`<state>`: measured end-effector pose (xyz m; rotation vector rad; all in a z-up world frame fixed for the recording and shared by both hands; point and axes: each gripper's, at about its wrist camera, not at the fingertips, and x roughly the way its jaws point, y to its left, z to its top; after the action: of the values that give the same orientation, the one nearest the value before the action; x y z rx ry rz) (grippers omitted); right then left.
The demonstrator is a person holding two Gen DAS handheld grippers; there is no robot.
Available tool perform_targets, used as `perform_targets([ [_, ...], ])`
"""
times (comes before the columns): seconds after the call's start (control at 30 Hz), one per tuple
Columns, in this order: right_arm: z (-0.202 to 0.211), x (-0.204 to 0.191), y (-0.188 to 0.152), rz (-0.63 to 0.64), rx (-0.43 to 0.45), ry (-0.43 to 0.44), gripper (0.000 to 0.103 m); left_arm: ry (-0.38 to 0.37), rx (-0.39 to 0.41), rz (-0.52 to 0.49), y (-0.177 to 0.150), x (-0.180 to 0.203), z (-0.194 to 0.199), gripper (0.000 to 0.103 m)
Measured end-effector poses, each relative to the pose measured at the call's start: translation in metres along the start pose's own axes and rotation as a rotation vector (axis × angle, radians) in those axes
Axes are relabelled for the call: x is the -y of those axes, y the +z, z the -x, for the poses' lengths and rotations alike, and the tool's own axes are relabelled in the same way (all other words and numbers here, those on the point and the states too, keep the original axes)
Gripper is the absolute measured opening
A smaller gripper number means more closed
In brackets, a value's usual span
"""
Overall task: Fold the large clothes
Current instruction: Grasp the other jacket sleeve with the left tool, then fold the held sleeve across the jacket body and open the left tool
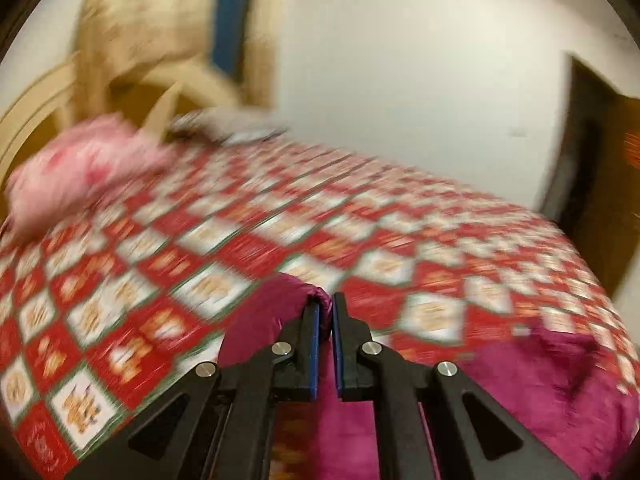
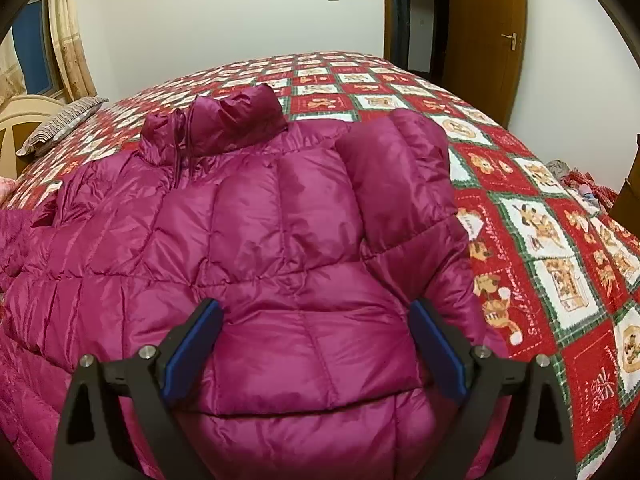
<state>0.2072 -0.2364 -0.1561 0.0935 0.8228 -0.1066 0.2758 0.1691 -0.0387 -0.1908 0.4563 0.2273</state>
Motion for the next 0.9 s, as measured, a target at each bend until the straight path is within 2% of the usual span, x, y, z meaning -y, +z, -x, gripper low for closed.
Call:
perform_targets([
  [0.1, 0.0, 0.002, 0.0, -0.012, 0.001, 0.01, 0.097, -0.168, 0.073, -0.121, 0.002, 0.059, 0.037, 0.005],
  [0.2, 0.0, 0.003, 0.0, -0.016, 0.001, 0.014, 0.097, -0.335, 0.094, -0.235, -0.011, 0.118, 0.061, 0.005],
  [0.3, 0.001, 0.005, -0.001, -0.024, 0.005, 0.022, 0.097, -0.492, 0.038, -0.319, -0.037, 0.171, 0.07, 0.005],
  [0.37, 0.002, 0.007, -0.001, -0.036, 0.009, 0.033, 0.097, -0.565, -0.022, -0.393, -0.066, 0.205, 0.07, 0.005],
  [0.43, 0.002, 0.009, -0.001, -0.047, 0.01, 0.043, 0.097, -0.592, -0.088, -0.443, -0.09, 0.222, 0.068, 0.005],
  [0.53, 0.001, 0.01, 0.0, -0.06, 0.01, 0.057, 0.097, -0.64, -0.259, -0.478, -0.126, 0.233, 0.055, 0.005],
  [0.63, 0.001, 0.011, 0.001, -0.068, 0.011, 0.064, 0.097, -0.693, -0.391, -0.452, -0.144, 0.231, 0.051, 0.006],
  [0.73, 0.0, 0.012, 0.001, -0.073, 0.012, 0.066, 0.097, -0.716, -0.516, -0.404, -0.151, 0.218, 0.048, 0.006],
  [0.8, 0.0, 0.011, 0.002, -0.07, 0.009, 0.061, 0.097, -0.699, -0.564, -0.405, -0.154, 0.21, 0.052, 0.006],
  [0.9, 0.0, 0.01, 0.002, -0.065, 0.004, 0.053, 0.097, -0.622, -0.517, -0.402, -0.153, 0.187, 0.074, 0.006],
])
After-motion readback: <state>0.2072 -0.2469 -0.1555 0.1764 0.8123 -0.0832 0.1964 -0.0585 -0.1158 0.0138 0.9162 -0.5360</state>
